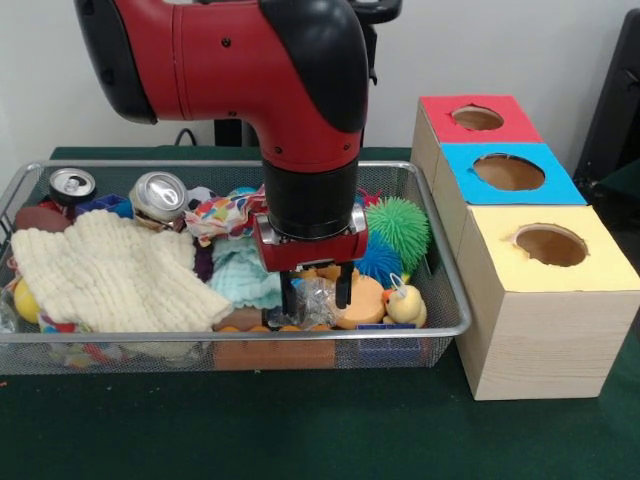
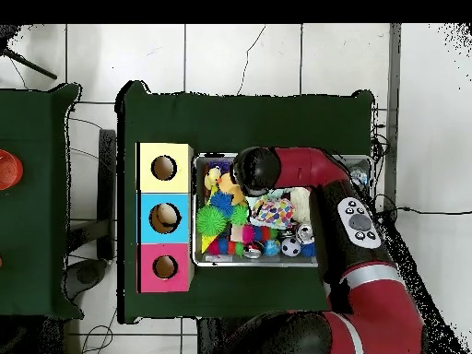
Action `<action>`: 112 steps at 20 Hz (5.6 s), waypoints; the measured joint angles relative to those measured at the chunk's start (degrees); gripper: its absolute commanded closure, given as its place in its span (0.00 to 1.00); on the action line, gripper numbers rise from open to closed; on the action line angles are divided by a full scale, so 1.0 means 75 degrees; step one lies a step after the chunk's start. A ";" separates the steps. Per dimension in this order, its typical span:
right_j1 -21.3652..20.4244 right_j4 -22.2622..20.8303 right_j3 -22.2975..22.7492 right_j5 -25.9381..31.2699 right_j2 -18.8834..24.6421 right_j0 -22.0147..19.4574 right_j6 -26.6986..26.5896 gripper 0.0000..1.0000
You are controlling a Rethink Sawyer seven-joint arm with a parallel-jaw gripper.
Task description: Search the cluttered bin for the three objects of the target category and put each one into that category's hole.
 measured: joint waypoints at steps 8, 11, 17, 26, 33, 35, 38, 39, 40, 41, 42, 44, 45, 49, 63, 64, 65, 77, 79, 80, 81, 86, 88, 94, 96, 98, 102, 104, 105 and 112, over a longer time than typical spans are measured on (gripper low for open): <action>-0.0001 -0.0006 -0.0001 0.0002 -0.0003 -0.0008 0.0000 1.00; -0.0002 -0.0005 0.0000 0.0002 -0.0002 -0.0007 0.0000 1.00; -0.0002 -0.0005 0.0000 0.0002 -0.0002 -0.0007 0.0000 1.00; -0.0581 -0.0014 0.0511 0.0027 -0.0004 0.0046 -0.0002 1.00; -0.1793 0.0101 0.1212 0.0281 -0.0004 0.0125 -0.0002 1.00; -0.2064 0.0150 0.1361 0.0313 -0.0004 0.0125 -0.0002 1.00; -0.2516 0.0262 0.1630 0.0318 -0.0006 0.0125 -0.0002 1.00; -0.2649 0.0306 0.1734 0.0318 -0.0006 0.0124 -0.0002 1.00; -0.2749 0.0340 0.1826 0.0318 -0.0006 0.0125 -0.0002 1.00; -0.2848 0.0375 0.1918 0.0318 -0.0006 0.0126 -0.0002 1.00; -0.3027 0.0439 0.2106 0.0318 -0.0004 0.0128 -0.0002 1.00; -0.3229 0.0523 0.2376 0.0316 -0.0006 0.0130 -0.0002 1.00; -0.3284 0.0547 0.2460 0.0311 -0.0007 0.0133 -0.0002 1.00; -0.3601 0.0674 0.3065 0.0126 -0.0030 0.0196 -0.0002 1.00; -0.4434 0.1210 0.5156 -0.1320 -0.0789 0.1549 0.0104 1.00; -0.4459 0.1249 0.5228 -0.1366 -0.0844 0.1637 0.0135 1.00; -0.4501 0.1363 0.5394 -0.1498 -0.0997 0.1869 0.0247 1.00; -0.4305 0.2064 0.5959 -0.2235 -0.1783 0.2908 0.1242 1.00; -0.4256 0.2122 0.5958 -0.2244 -0.1835 0.2940 0.1261 1.00; -0.4237 0.2146 0.5959 -0.2249 -0.1858 0.2955 0.1261 1.00; -0.4214 0.2177 0.5959 -0.2249 -0.1888 0.2974 0.1261 1.00; -0.4163 0.2528 0.5957 -0.2249 -0.2063 0.3101 0.1261 1.00; -0.4166 0.2648 0.5949 -0.2249 -0.2154 0.3196 0.1261 1.00; -0.4310 0.2793 0.5926 -0.2047 -0.2328 0.3367 0.1261 1.00; -0.4415 0.2809 0.5888 -0.1785 -0.2360 0.3381 0.1261 1.00; -0.4562 0.2812 0.5811 -0.1350 -0.2390 0.3381 0.1261 1.00; -0.4931 0.2808 0.5498 -0.0052 -0.2456 0.3378 0.1261 1.00; -0.5120 0.2801 0.5326 0.0567 -0.2460 0.3364 0.1261 1.00; -0.5244 0.2797 0.5197 0.0953 -0.2461 0.3349 0.1261 1.00; -0.5597 0.2820 0.4676 0.1648 -0.2461 0.3233 0.1261 1.00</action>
